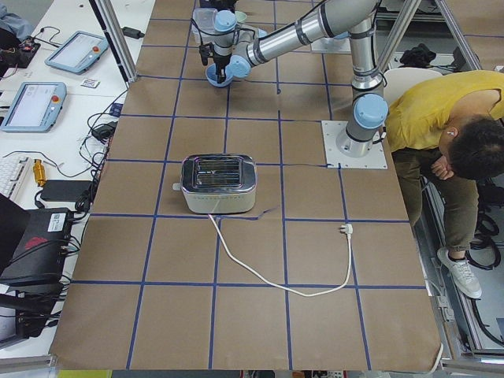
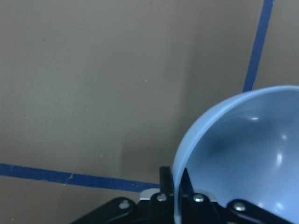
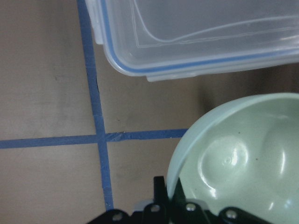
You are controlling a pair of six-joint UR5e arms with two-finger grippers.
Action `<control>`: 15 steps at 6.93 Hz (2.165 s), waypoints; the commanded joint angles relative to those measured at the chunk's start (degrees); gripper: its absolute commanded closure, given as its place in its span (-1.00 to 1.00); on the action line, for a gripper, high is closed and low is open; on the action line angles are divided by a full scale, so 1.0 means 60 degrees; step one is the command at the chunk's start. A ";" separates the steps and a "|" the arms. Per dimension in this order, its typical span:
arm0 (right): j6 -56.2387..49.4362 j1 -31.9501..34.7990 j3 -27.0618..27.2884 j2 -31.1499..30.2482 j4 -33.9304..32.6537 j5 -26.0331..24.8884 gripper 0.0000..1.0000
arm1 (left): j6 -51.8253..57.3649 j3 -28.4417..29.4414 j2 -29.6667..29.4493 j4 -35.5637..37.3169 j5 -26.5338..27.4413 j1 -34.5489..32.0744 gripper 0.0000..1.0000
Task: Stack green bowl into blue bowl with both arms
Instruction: 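Carry blue bowl to table center with left while right lifts green bowl, then release blue bowl with left gripper while right carries green bowl over it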
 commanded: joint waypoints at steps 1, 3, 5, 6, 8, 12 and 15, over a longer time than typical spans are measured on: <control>0.1396 0.0658 -0.1248 -0.0014 0.1050 -0.0078 1.00 | 0.1703 0.0486 0.1007 -0.1853 0.0137 0.0778 -1.00; 0.3634 0.1842 -0.1838 0.0088 0.1055 -0.0078 1.00 | 0.3523 0.1653 0.2006 -0.5012 0.0372 0.2023 -1.00; 0.5279 0.2767 -0.2554 0.0511 0.1039 -0.0093 1.00 | 0.3999 0.2610 0.2724 -0.6898 0.1362 0.2219 -1.00; 0.6171 0.3236 -0.2978 0.0891 0.1025 -0.0093 1.00 | 0.4000 0.2612 0.2901 -0.7252 0.1281 0.2219 -1.00; 0.7566 0.4058 -0.4236 0.1944 0.1039 -0.0224 1.00 | 0.3956 0.2700 0.2933 -0.7256 0.1236 0.2219 -1.00; 0.9602 0.5010 -0.5487 0.3338 0.0982 -0.0444 1.00 | 0.3868 0.2612 0.2903 -0.7241 0.1193 0.2204 -1.00; 0.9637 0.5115 -0.5473 0.3604 0.1053 0.0446 1.00 | 0.3868 0.2568 0.2903 -0.7241 0.1207 0.2204 -1.00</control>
